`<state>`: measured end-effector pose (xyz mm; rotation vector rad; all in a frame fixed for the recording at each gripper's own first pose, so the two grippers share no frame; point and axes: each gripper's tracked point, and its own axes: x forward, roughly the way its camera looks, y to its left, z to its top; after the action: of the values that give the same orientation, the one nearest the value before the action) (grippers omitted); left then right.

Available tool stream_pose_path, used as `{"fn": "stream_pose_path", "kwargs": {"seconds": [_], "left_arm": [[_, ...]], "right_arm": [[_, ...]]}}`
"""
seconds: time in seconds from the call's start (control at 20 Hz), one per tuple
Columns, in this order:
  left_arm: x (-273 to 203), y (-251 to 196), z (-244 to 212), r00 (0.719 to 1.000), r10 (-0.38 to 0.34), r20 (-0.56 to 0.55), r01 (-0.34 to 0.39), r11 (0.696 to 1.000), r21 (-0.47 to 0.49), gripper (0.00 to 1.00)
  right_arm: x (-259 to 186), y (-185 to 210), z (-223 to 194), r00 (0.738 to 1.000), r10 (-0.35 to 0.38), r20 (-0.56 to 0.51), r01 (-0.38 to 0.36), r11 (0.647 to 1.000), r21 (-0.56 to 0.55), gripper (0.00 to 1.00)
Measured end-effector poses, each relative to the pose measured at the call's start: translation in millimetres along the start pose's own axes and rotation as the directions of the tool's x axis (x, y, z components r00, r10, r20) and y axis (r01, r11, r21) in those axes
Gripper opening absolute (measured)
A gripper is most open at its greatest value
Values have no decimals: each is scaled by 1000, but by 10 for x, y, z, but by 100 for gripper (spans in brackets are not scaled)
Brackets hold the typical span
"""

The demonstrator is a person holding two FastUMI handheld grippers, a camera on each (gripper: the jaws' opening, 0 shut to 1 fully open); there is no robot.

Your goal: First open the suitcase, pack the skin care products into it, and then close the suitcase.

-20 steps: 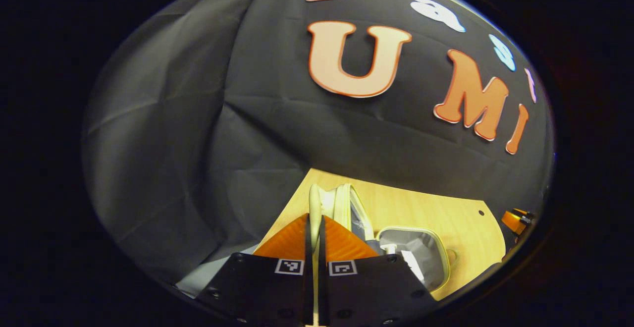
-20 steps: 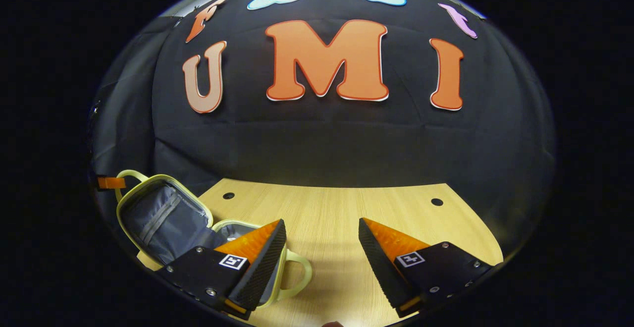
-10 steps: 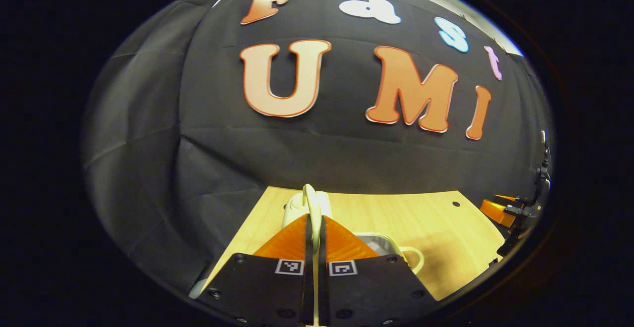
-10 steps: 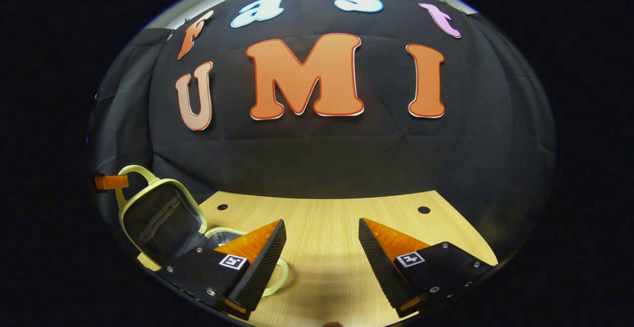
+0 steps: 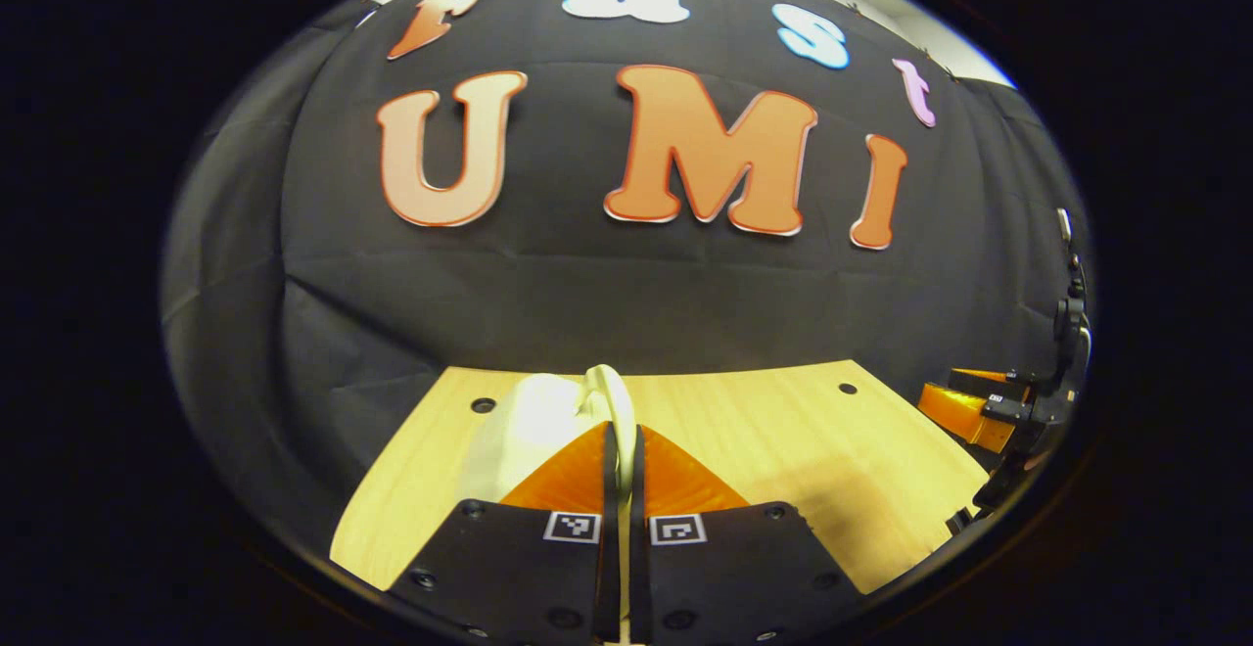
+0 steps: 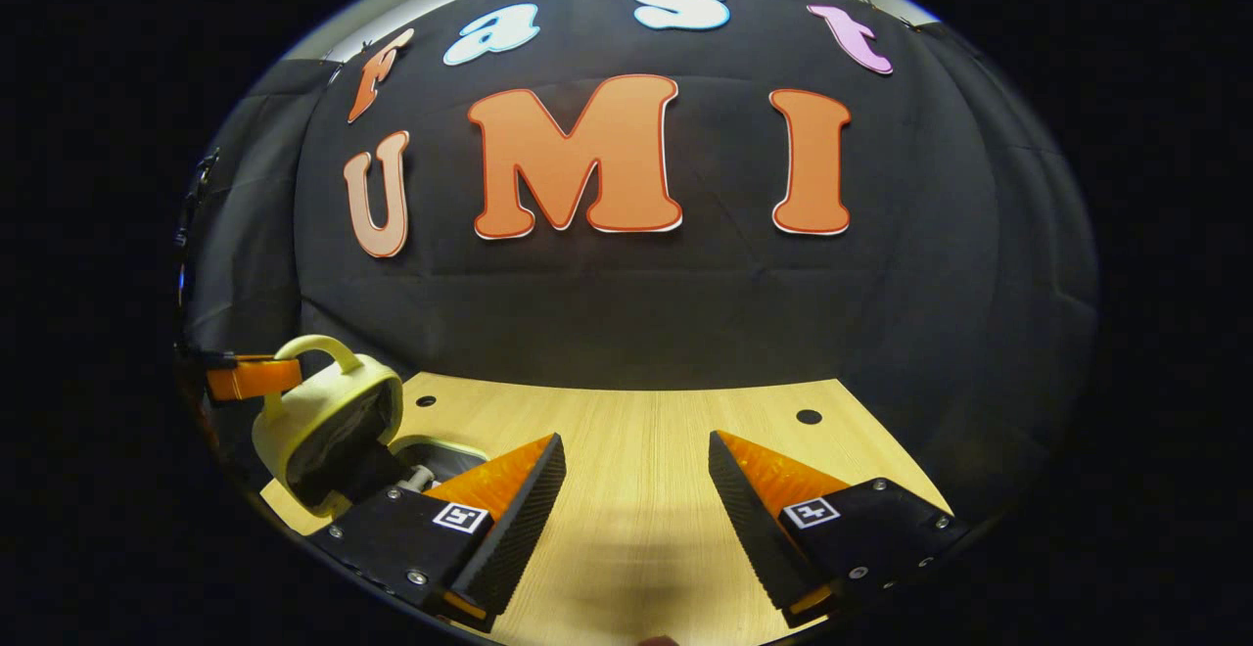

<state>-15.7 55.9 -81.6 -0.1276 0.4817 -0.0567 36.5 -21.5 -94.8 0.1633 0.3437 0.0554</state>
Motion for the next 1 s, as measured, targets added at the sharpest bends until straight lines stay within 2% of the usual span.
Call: {"fn": "stream_pose_path", "kwargs": {"seconds": [0.35,0.55,0.7,0.85,0.95,1.0], "left_arm": [[405,-747,-635,997,-60,-52,60,998,-10,4],[695,-1023,-1062,992,-73,-101,72,997,-17,5],[875,-1176,-1430,985,-66,-157,65,998,-15,5],[980,-1260,-1658,982,-38,-182,44,998,32,4],[997,-1351,-1730,980,-52,-194,61,997,39,8],[993,-1374,-1729,980,-56,-192,63,998,29,22]], "right_arm": [[-151,-345,-157,1000,-19,-18,20,1000,12,94],[-223,-530,-264,999,-35,-35,35,999,6,94],[-235,-662,-339,998,-43,-51,44,999,-1,94],[-239,-756,-356,997,-47,-60,47,999,-7,94],[-234,-802,-368,997,-47,-63,47,999,-10,94],[-242,-810,-376,997,-46,-65,46,999,-13,94]]}}
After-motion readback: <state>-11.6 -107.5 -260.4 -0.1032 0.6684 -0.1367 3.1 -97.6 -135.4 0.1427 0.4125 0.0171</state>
